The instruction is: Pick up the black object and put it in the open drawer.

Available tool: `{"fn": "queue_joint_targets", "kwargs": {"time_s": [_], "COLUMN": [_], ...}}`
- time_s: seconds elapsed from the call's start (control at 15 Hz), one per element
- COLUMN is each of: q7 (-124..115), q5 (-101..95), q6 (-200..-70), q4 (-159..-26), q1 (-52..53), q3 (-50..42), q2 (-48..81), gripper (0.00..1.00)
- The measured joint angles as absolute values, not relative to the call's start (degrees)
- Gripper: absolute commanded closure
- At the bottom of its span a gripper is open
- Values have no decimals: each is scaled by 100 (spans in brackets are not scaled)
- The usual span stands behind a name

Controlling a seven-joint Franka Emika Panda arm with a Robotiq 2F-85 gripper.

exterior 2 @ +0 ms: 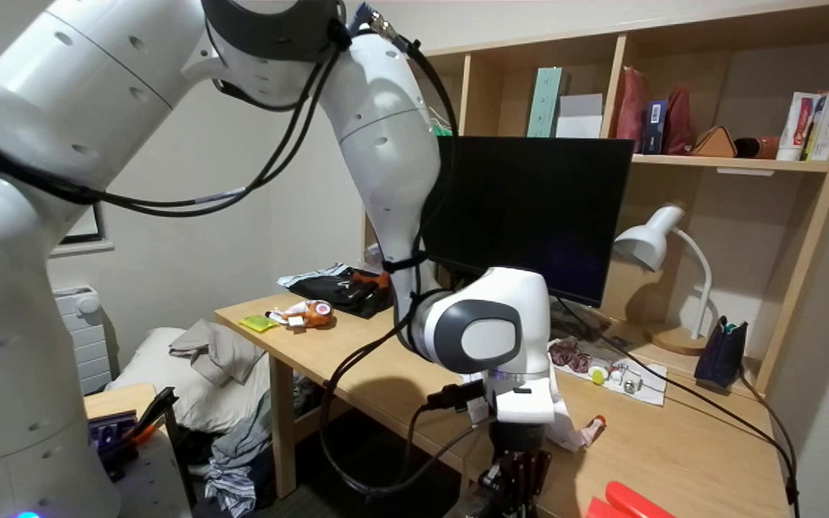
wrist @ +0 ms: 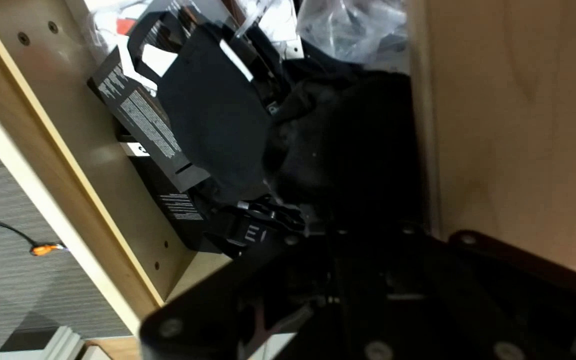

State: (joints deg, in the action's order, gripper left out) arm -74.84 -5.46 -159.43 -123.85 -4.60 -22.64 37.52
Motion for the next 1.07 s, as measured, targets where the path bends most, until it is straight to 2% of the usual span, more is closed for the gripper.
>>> {"fn": "queue_joint_targets", "kwargs": {"time_s": [0.27,0.6,0.93,1.0,1.07], "q7": [-7044,-6718,-5810,-5572,-5331], "q5": [-622,-460,56,125,216], "q6": [-17070,-17541,-17632,-17547,-17433], "q4": [-13675,-14775,-14790,-14690,-14564], "q1": [93,536,-38,-275,-535], "q3": [-2647,-3223,-2999,-2842,-2643], "q2": [3181,2802,2801,2807,2816], "gripper": [94,94,93,64,65]}}
